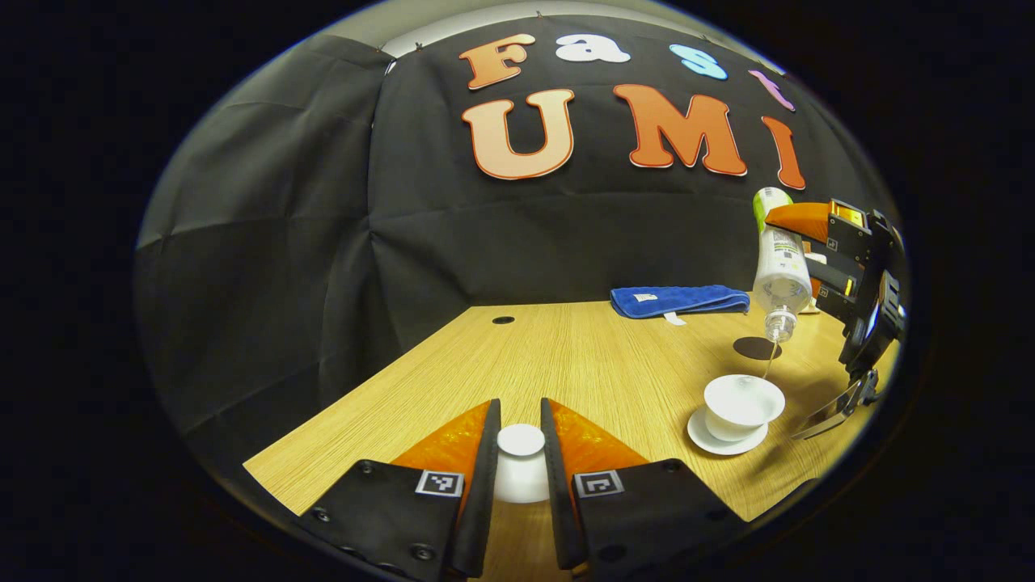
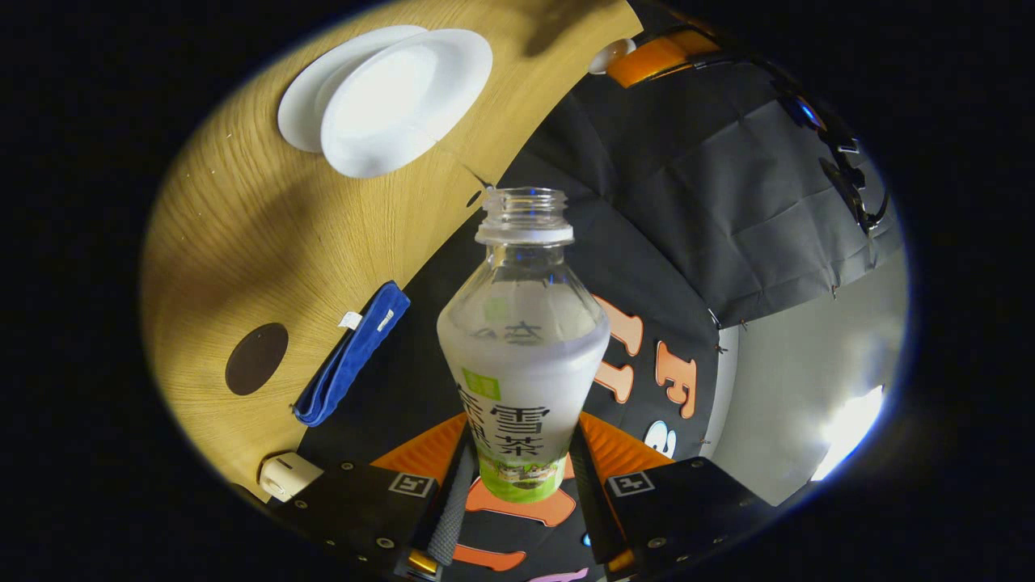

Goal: Open the teacup lid with one hand, grasp the water bottle and pour water into the teacup with the other hand; after pouring, place the water bottle on the coaster and then close the teacup lid.

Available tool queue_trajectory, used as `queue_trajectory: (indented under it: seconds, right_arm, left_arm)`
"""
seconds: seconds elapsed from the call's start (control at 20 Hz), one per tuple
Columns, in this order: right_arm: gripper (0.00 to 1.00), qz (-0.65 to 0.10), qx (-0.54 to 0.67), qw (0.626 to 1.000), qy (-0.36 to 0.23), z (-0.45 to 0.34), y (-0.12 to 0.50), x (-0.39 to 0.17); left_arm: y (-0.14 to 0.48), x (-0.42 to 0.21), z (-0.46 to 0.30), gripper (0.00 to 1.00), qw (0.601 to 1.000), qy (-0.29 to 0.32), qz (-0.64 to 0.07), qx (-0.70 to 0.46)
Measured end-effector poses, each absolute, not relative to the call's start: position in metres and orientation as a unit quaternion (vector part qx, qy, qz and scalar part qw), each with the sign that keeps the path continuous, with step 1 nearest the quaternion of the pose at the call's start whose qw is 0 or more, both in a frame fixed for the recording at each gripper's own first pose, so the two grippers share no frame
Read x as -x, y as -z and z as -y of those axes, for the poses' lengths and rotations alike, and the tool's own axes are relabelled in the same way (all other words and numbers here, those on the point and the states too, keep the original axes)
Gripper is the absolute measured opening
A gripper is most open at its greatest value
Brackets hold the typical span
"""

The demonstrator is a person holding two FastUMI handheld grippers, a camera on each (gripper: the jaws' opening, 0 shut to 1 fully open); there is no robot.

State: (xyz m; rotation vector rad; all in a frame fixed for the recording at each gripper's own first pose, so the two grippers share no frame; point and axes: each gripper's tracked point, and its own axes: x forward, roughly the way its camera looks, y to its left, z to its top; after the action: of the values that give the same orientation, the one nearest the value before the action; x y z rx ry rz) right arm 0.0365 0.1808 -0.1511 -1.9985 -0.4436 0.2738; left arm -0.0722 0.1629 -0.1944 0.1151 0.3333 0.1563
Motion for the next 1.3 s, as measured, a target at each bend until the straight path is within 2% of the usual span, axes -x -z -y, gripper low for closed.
queue_trajectory:
  seconds: [0.1,0.2,0.35,0.45,0.5,0.75,1.0,1.3]
  right_arm:
    - [0.60,0.184,0.831,0.510,-0.123,-0.180,0.150,-0.040]
    - [0.63,0.177,0.829,0.514,-0.133,-0.180,0.149,-0.043]
    - [0.60,0.153,0.816,0.538,-0.146,-0.175,0.155,-0.051]
    - [0.66,0.136,0.803,0.558,-0.157,-0.172,0.159,-0.053]
    - [0.63,0.124,0.795,0.571,-0.165,-0.170,0.162,-0.054]
    - [0.64,0.076,0.725,0.655,-0.197,-0.169,0.175,-0.044]
    - [0.64,-0.018,0.616,0.752,-0.232,-0.162,0.194,-0.040]
    - [0.64,-0.084,0.476,0.844,-0.232,-0.137,0.185,-0.037]
  left_arm:
    - [0.194,0.071,-0.159,0.36,0.982,-0.074,-0.164,-0.062]
    - [0.190,0.071,-0.156,0.36,0.982,-0.072,-0.160,-0.063]
    - [0.183,0.069,-0.152,0.35,0.985,-0.070,-0.149,-0.057]
    - [0.180,0.067,-0.149,0.36,0.985,-0.068,-0.147,-0.058]
    - [0.178,0.066,-0.148,0.36,0.986,-0.067,-0.145,-0.057]
    - [0.166,0.064,-0.139,0.36,0.988,-0.065,-0.129,-0.053]
    - [0.156,0.060,-0.124,0.35,0.990,-0.056,-0.119,-0.049]
    - [0.154,0.046,-0.098,0.36,0.992,-0.035,-0.118,-0.041]
